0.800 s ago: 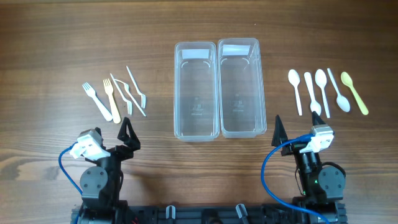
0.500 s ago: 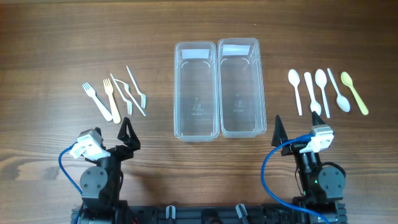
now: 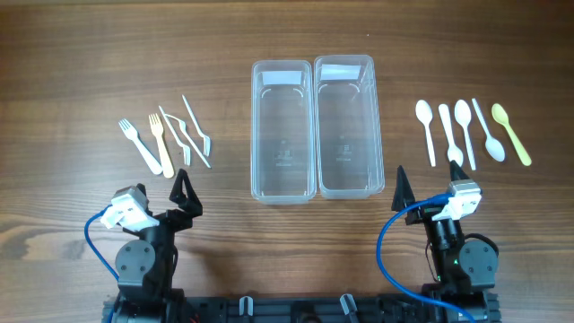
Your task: Pack container
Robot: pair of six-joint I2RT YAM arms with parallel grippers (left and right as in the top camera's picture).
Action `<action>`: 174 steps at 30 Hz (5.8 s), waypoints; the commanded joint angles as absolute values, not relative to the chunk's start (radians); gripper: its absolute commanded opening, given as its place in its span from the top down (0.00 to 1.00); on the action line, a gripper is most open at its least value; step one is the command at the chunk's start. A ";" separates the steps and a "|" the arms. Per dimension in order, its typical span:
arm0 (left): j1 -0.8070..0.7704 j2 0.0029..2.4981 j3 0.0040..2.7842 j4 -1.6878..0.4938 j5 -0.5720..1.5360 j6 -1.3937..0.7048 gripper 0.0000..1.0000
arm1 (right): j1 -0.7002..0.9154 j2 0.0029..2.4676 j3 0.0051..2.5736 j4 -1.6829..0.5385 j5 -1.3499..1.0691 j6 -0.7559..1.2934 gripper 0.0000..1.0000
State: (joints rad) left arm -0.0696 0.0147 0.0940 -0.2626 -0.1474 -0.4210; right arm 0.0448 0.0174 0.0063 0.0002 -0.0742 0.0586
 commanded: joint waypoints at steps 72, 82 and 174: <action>-0.060 0.009 0.084 -0.262 -0.139 -0.401 0.00 | -0.001 1.377 1.311 -0.918 0.084 -0.176 0.00; -0.060 0.009 0.084 -0.262 -0.139 -0.401 0.00 | -0.134 1.701 1.311 -0.873 -0.001 -0.155 0.47; -0.060 0.009 0.084 -0.262 -0.139 -0.401 0.00 | 0.078 1.485 1.182 -0.683 -0.472 -0.041 0.96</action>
State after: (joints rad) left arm -0.0696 0.0147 0.0895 -0.2649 -0.1474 -0.4210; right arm 0.0490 1.4204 1.1969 -0.7013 -0.4706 -0.0807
